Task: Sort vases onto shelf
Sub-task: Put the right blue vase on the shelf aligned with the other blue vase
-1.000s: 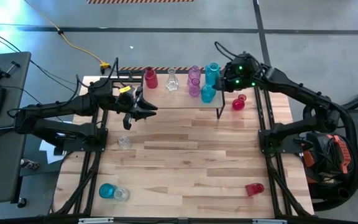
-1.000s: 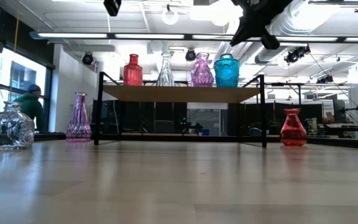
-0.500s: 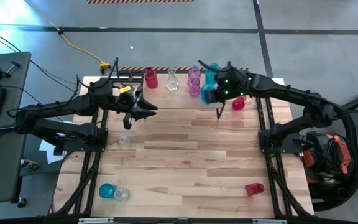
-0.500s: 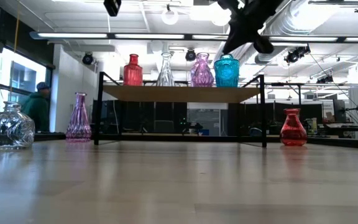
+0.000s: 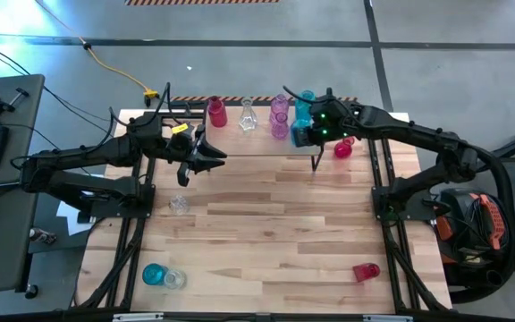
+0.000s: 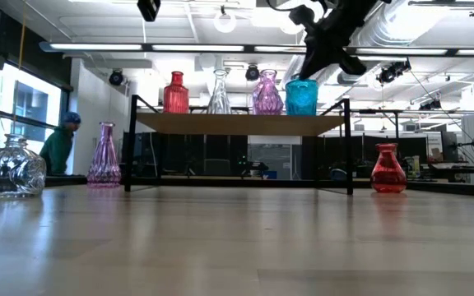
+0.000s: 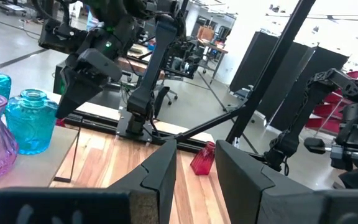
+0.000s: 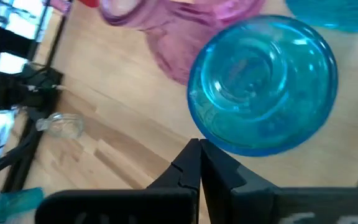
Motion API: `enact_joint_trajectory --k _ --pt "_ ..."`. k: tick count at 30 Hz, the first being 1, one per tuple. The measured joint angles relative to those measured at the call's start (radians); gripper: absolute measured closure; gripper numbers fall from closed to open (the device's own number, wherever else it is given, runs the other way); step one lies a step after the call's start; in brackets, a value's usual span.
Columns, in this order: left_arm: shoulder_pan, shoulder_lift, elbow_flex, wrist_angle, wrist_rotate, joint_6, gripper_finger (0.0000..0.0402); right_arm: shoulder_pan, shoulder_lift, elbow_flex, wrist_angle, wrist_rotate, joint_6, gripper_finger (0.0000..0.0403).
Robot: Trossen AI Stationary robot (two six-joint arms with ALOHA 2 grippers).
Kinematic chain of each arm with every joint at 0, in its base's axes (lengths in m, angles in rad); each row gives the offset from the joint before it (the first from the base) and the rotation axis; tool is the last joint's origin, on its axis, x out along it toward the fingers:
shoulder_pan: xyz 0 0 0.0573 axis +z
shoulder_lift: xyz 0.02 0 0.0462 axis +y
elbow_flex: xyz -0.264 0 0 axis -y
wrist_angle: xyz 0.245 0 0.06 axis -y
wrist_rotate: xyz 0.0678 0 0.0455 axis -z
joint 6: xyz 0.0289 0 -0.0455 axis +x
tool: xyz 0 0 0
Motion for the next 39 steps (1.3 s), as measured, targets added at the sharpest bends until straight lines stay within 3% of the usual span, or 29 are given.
enact_joint_trajectory --k 14,20,39 --pt "0.000 0.000 0.000 0.000 0.000 0.000 0.0298 -0.031 0.000 0.000 -0.020 0.004 0.007 0.0402" --pt "0.000 0.000 0.000 0.000 0.000 0.000 0.0298 0.008 -0.001 0.000 0.058 -0.007 0.037 0.0402" --pt "0.000 0.000 0.000 0.000 0.000 0.000 0.0298 0.130 0.047 -0.001 0.143 0.296 0.156 0.0403"
